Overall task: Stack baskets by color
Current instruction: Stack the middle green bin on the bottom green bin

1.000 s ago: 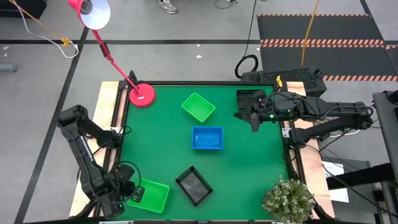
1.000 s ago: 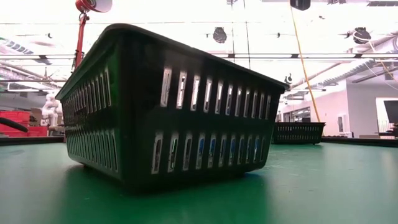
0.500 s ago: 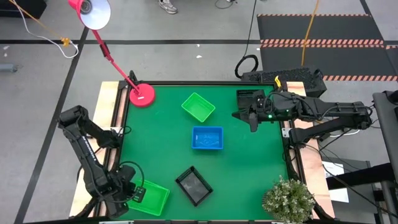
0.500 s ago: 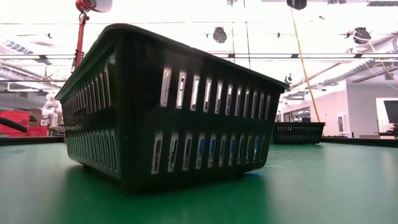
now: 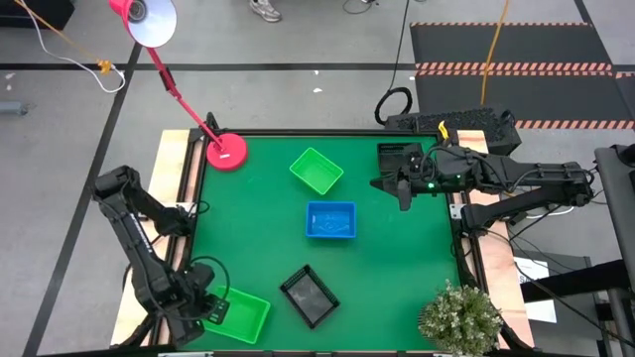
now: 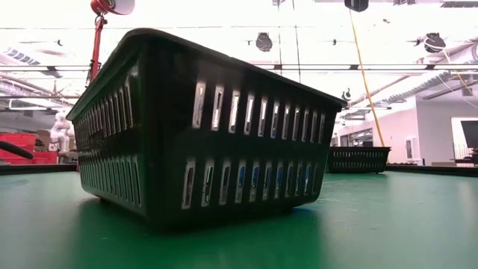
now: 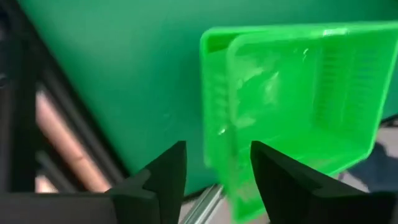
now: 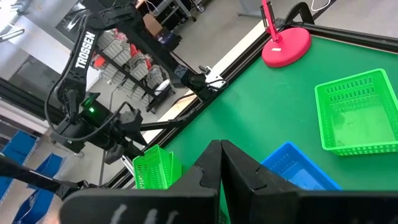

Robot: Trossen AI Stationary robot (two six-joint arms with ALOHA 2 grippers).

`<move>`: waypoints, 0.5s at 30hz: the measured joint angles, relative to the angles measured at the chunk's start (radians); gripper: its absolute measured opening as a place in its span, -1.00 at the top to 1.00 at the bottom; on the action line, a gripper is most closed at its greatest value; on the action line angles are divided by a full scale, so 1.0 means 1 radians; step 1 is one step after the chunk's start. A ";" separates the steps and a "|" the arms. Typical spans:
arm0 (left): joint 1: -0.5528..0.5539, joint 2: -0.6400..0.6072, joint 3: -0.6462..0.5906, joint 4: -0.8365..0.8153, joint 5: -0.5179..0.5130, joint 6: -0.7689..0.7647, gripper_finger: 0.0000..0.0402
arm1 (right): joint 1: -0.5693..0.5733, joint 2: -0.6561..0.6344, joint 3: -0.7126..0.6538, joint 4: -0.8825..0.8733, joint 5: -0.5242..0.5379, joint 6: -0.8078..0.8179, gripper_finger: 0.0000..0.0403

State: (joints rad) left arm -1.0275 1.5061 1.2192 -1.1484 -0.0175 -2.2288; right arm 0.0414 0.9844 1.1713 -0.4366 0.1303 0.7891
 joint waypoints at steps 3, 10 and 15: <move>-0.002 -0.031 0.000 -0.025 0.027 -0.001 0.10 | 0.000 0.000 0.000 0.000 0.000 0.000 1.00; -0.002 -0.061 0.000 -0.045 -0.047 0.036 0.62 | 0.000 0.000 0.000 0.000 0.000 -0.007 1.00; -0.001 -0.060 -0.018 -0.001 -0.087 0.055 0.91 | 0.000 0.000 0.000 0.000 0.000 -0.008 1.00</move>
State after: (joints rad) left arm -1.0287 1.4460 1.2015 -1.1499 -0.1049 -2.1740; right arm 0.0414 0.9844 1.1713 -0.4370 0.1303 0.7811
